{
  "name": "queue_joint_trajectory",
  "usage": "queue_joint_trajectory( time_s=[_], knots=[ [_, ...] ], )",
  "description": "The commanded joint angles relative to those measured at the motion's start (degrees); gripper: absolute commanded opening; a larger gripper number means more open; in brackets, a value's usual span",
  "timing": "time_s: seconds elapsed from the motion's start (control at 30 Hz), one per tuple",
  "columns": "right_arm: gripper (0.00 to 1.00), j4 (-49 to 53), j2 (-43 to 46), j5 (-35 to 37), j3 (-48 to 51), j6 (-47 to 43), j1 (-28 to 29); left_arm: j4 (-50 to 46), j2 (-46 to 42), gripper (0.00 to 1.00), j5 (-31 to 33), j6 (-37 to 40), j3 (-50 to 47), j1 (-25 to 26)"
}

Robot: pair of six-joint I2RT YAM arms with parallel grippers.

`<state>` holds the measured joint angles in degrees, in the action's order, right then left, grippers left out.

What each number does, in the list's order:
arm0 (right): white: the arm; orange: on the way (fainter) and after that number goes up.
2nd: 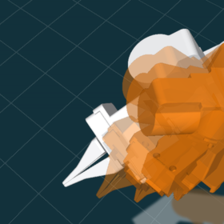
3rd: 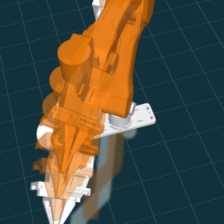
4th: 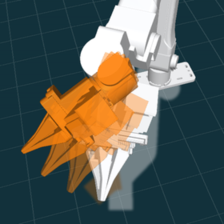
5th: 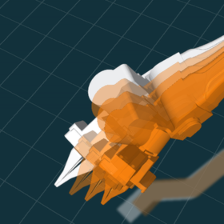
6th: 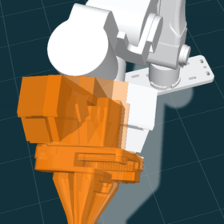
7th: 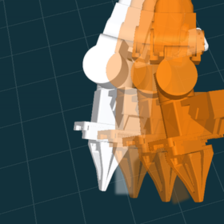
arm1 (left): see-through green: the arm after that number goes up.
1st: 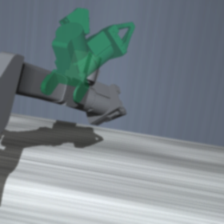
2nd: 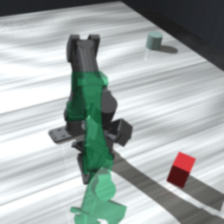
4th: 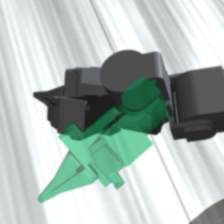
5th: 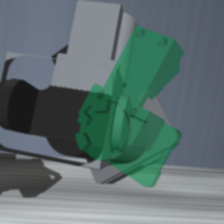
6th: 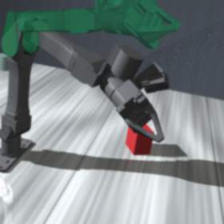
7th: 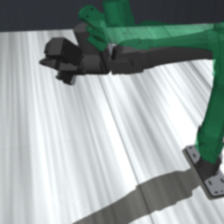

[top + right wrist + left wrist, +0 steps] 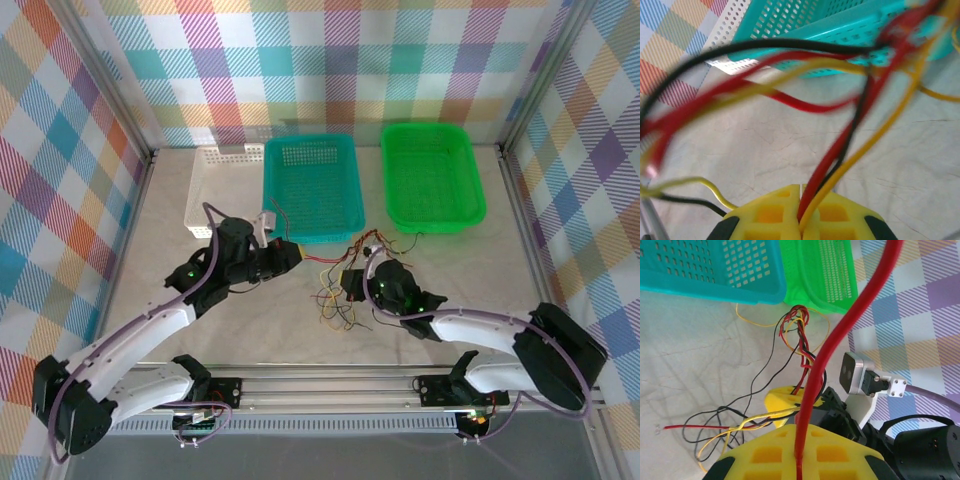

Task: Untangle the cables

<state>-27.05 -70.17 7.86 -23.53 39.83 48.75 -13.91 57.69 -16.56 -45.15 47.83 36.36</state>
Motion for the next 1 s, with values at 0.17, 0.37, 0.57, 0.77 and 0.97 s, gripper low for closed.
queue_joint_trajectory(
  time_s=[0.17, 0.37, 0.57, 0.77, 0.97],
  knots=[
    [0.00, 22.0, 17.3, 11.3, 4.2, -0.6, -1.1, -17.3, -9.0, 0.00, 2.9, 9.5, 9.3, -9.0],
    [0.00, 39.7, 30.3, 11.0, 3.9, 1.1, -9.4, -23.0, -9.3, 0.00, -1.9, 13.5, 14.1, -18.1],
    [0.00, 52.6, 36.1, 3.0, 0.6, 0.8, -23.8, -27.1, -9.3, 0.00, 0.4, 16.9, 17.0, -20.5],
    [0.00, 61.7, 36.5, -0.3, -5.8, -2.2, -33.3, -30.9, -10.2, 0.00, 6.2, 19.6, 18.2, -20.9],
    [0.00, 70.0, 36.7, -1.1, -11.2, -2.1, -41.3, -34.6, -13.7, 0.00, 14.2, 21.7, 17.4, -21.0]
  ],
)
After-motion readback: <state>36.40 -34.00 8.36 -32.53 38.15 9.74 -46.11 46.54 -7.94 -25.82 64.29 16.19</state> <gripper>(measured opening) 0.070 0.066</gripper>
